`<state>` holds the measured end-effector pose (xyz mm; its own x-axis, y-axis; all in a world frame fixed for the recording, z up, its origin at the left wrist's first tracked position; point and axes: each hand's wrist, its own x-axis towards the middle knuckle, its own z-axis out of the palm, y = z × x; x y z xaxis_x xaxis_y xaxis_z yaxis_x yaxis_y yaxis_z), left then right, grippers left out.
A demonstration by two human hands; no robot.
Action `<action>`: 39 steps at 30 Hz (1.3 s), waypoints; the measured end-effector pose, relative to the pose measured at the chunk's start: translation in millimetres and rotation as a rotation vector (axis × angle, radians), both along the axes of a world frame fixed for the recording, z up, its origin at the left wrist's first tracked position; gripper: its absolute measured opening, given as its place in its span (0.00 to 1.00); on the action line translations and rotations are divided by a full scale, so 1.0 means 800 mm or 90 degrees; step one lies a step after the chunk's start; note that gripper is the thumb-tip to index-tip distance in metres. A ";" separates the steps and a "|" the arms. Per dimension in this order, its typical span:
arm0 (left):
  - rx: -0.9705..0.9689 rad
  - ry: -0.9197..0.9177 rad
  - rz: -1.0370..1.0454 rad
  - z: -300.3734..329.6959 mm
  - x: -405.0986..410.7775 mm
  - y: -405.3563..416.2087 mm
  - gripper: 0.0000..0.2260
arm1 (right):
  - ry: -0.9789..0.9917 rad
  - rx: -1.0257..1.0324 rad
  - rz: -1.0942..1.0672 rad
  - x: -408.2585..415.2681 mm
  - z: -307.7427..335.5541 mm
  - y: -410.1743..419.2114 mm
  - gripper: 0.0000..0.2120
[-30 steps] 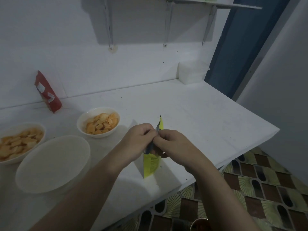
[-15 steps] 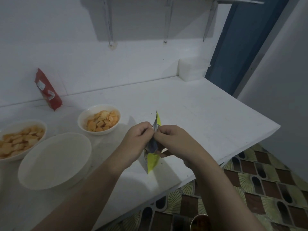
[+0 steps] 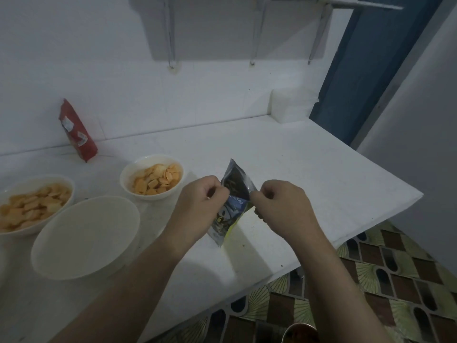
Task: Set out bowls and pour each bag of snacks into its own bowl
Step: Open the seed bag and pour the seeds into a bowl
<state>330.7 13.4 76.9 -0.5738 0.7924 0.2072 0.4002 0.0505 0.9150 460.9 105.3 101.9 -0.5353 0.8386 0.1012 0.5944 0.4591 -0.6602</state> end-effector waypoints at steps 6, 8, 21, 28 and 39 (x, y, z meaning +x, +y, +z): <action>0.075 0.026 0.087 0.003 0.020 0.004 0.12 | 0.089 0.143 -0.034 -0.006 0.008 -0.010 0.14; 0.078 -0.039 0.057 0.003 0.020 0.004 0.11 | 0.105 0.187 -0.027 -0.006 0.010 -0.012 0.13; 0.026 -0.653 0.089 -0.019 -0.046 0.000 0.10 | 0.300 0.189 0.122 -0.014 0.037 -0.036 0.09; 0.176 -0.633 0.159 -0.004 -0.099 -0.050 0.20 | 0.386 0.090 0.241 -0.059 0.061 -0.088 0.07; 0.258 -0.496 0.306 0.035 -0.228 -0.232 0.12 | 0.355 0.107 0.287 -0.184 0.090 -0.249 0.19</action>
